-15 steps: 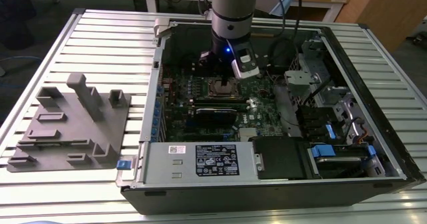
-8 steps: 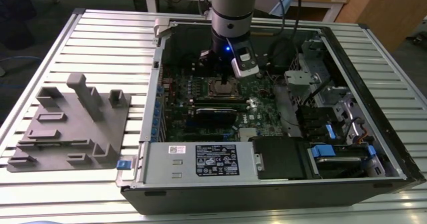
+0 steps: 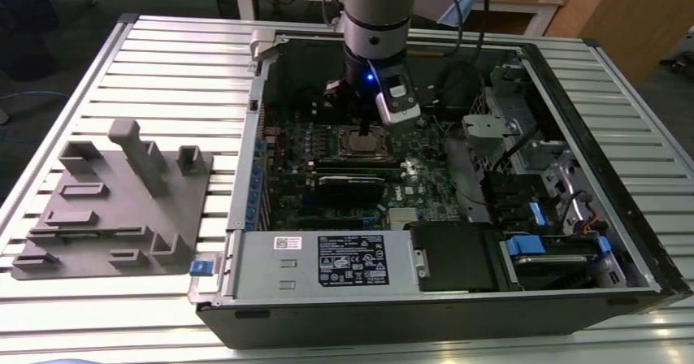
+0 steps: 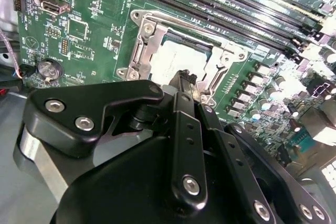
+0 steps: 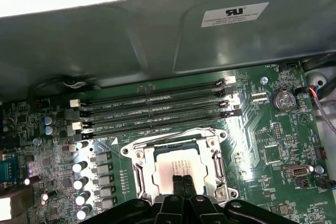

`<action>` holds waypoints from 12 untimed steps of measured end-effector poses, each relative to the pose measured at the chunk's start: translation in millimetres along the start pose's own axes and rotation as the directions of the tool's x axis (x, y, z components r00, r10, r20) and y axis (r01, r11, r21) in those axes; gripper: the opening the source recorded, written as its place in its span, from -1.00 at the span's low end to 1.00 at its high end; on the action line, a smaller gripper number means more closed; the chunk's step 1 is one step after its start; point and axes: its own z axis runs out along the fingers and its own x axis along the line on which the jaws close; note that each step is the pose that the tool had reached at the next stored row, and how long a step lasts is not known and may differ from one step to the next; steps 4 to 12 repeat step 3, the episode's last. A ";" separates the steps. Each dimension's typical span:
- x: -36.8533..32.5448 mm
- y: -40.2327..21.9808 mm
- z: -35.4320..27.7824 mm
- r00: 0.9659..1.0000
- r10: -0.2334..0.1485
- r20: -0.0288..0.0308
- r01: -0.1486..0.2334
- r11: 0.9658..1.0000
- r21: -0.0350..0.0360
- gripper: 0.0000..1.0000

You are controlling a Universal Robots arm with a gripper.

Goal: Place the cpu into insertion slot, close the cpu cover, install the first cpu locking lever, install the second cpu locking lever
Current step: 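Install the second cpu locking lever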

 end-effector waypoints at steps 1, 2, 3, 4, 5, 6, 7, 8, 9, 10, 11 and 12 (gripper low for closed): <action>0.0 0.2 0.1 1.000 0.000 0.000 0.000 1.000 0.000 -0.79; 0.0 0.2 0.1 1.000 0.000 0.000 0.000 1.000 0.000 -0.79; 0.0 0.2 0.1 1.000 0.000 0.000 0.000 1.000 0.000 -0.79; 0.0 0.2 0.1 1.000 0.000 0.000 0.000 1.000 0.000 -0.79; 0.0 0.2 0.1 1.000 0.000 0.000 0.000 1.000 0.000 -0.79; 0.0 0.2 0.1 1.000 0.000 0.000 0.000 1.000 0.000 -0.79; 0.0 0.2 0.1 1.000 0.000 0.000 0.000 1.000 0.000 -0.79; 0.0 0.2 0.1 1.000 0.000 0.000 0.000 1.000 0.000 -0.79; 0.0 0.2 0.1 1.000 0.000 0.000 0.000 1.000 0.000 -0.79; 0.0 0.2 0.1 1.000 0.000 0.000 0.000 1.000 0.000 -0.79; 0.0 0.2 0.1 1.000 0.000 0.000 0.000 1.000 0.000 -0.79; 0.0 0.2 0.1 1.000 0.000 0.000 0.000 1.000 0.000 -0.79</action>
